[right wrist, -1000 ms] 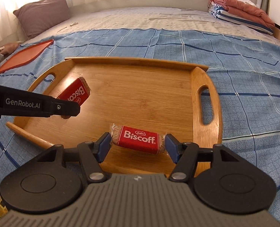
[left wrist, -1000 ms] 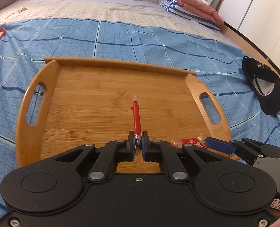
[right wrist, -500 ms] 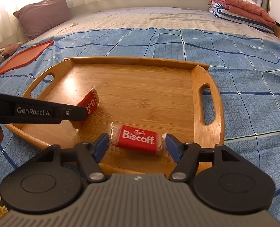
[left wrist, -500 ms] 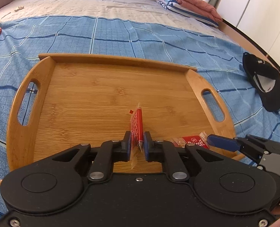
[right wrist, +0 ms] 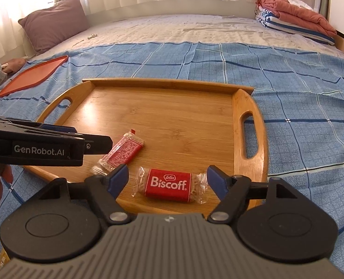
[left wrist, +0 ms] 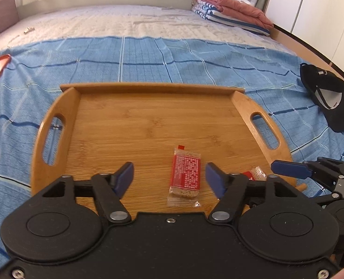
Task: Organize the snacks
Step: 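Carry both packets to the wooden tray and open both grippers to release, then move both tools back to the pile toward the white pastry bag and green bag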
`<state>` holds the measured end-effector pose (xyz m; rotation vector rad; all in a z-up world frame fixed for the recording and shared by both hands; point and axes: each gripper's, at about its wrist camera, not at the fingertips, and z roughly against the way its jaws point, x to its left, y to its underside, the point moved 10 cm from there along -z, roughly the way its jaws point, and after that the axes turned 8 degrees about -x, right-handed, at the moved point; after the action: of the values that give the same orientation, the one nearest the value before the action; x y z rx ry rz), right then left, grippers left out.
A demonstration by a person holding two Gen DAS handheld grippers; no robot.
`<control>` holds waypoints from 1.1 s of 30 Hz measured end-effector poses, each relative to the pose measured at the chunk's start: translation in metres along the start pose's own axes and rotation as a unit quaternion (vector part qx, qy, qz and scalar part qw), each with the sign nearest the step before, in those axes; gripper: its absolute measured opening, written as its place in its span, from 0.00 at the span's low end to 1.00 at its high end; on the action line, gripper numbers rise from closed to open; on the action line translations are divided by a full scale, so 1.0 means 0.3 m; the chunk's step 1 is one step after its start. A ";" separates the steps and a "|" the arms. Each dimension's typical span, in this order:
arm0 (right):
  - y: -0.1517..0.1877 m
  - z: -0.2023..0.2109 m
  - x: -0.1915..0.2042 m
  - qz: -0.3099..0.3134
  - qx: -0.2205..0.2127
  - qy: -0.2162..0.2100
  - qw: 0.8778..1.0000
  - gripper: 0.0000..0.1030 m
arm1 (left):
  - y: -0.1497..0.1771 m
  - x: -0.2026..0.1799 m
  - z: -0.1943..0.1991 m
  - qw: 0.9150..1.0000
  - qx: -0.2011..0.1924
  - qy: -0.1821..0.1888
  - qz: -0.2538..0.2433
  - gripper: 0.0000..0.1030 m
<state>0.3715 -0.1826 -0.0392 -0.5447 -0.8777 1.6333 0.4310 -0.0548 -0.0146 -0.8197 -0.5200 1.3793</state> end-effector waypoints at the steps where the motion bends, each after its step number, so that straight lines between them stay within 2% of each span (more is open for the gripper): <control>1: -0.003 0.009 0.002 -0.001 -0.001 0.000 1.000 0.81 | -0.005 -0.001 0.014 1.000 -0.003 0.000 0.000 0.74; 3: -0.011 0.031 0.006 -0.001 -0.003 0.000 1.000 0.82 | -0.015 -0.001 0.050 1.000 -0.010 0.000 -0.002 0.80; 9: -0.050 0.134 0.027 0.006 -0.020 -0.003 1.000 0.84 | -0.035 -0.011 0.197 0.999 -0.031 -0.006 -0.028 0.86; 23: -0.055 0.478 0.141 0.031 -0.060 -0.030 0.997 0.88 | 0.010 -0.067 0.613 0.997 -0.068 0.006 -0.044 0.87; 33: 0.007 0.711 0.214 0.040 -0.084 -0.056 0.994 0.92 | 0.065 -0.136 0.907 0.994 -0.098 0.044 -0.030 0.90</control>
<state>0.1949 -0.1757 0.0965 -0.6160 -1.0952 1.6847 0.2084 -0.0403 0.1475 -1.0104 -0.6130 1.2436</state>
